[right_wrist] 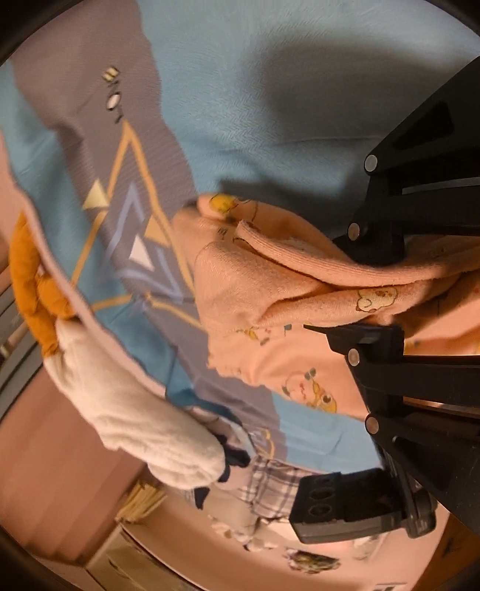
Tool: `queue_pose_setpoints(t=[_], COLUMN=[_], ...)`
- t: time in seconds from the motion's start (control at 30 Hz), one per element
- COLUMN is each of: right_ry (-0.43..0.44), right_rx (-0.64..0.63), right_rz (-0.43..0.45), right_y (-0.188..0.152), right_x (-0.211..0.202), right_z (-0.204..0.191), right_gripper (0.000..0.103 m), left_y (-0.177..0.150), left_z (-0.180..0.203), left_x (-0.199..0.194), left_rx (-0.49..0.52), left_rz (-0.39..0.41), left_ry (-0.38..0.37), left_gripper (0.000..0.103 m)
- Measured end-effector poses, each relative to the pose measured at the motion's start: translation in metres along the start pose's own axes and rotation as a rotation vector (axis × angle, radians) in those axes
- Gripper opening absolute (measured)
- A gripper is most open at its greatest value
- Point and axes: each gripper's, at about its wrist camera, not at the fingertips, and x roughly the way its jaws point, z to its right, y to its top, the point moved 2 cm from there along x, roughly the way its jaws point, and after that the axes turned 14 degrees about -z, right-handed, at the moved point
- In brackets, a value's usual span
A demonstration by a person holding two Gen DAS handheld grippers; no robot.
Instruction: Fold small clothes
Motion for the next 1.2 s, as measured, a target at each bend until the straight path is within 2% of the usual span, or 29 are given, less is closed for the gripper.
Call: queue_pose_setpoints(t=[0.17,0.5,0.97,1.2], right_ry=[-0.009,0.016,-0.003,0.0], right_rx=[-0.039,-0.047,-0.061,-0.075], right_rz=[0.011,0.019,0.047,0.046], right_y=[-0.024,-0.08,-0.169,-0.201], right_x=[-0.019,-0.06,-0.108,-0.115], right_z=[-0.018,-0.02,-0.03,-0.045], right_gripper=[0.024,0.024,0.024,0.024], left_y=[-0.025,-0.09,-0.186,-0.195], left_z=[0.021,0.057,0.103,0.104], left_x=[-0.009,-0.023,-0.054,-0.054], left_rx=[0.051,0.086,0.155,0.159], left_rz=[-0.009,-0.049,-0.06,-0.047], left_ry=[0.011,0.0,0.01,0.036], left_gripper=[0.024,0.024,0.024,0.024])
